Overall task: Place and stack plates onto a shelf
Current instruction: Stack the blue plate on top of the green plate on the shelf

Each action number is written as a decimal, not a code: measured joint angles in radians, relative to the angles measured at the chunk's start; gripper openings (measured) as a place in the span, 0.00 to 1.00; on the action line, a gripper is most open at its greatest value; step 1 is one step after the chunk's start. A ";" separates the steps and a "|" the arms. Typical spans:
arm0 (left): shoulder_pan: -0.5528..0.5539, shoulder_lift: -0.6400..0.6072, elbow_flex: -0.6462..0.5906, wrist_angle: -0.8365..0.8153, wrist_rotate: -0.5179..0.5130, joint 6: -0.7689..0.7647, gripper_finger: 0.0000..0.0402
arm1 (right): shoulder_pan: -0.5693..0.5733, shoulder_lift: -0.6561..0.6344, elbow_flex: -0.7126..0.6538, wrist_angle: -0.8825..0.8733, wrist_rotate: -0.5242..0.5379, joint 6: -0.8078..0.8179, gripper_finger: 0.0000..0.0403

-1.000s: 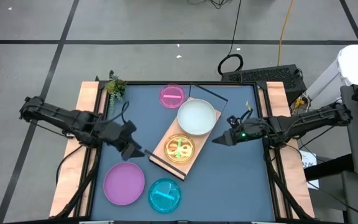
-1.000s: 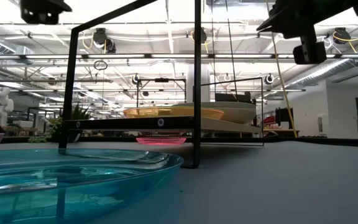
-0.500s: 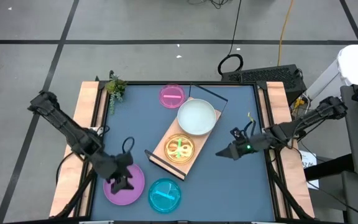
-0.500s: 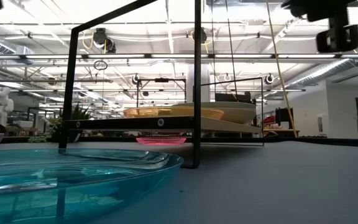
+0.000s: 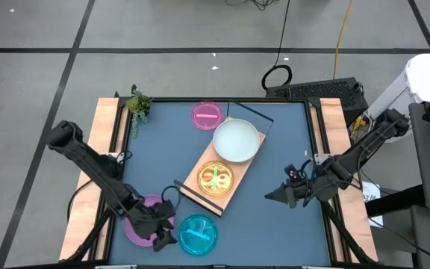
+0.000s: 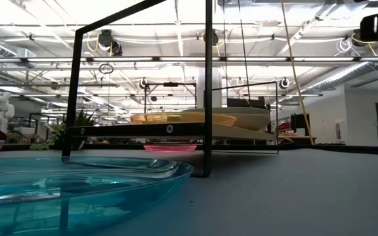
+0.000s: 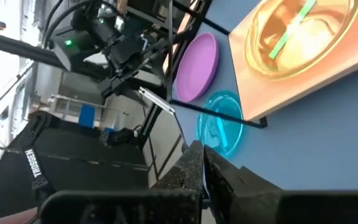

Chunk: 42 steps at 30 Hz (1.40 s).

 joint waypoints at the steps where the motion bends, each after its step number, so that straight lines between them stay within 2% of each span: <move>1: 0.006 0.016 0.000 0.007 -0.004 0.020 0.75 | 0.005 0.003 0.000 0.000 0.000 0.000 0.00; 9: 0.089 0.119 0.000 0.033 0.023 0.085 0.63 | 0.046 0.014 0.000 0.007 0.001 0.000 0.00; 12: 0.123 0.143 0.000 0.030 0.057 0.085 0.59 | 0.060 0.014 0.000 0.028 0.003 0.000 0.00; 18: 0.171 0.187 0.000 0.016 0.051 0.122 0.54 | 0.068 0.014 0.000 0.043 0.005 -0.020 0.00; 31: 0.177 0.249 0.000 -0.034 0.014 0.092 0.53 | 0.068 0.014 0.000 0.042 0.000 -0.026 0.00; 36: 0.205 0.249 -0.005 -0.026 0.069 0.060 0.53 | 0.068 0.014 0.000 0.042 0.000 -0.026 0.00; 42: 0.206 0.249 -0.007 -0.029 0.076 0.079 0.53 | 0.068 0.014 0.000 0.050 -0.001 -0.026 0.00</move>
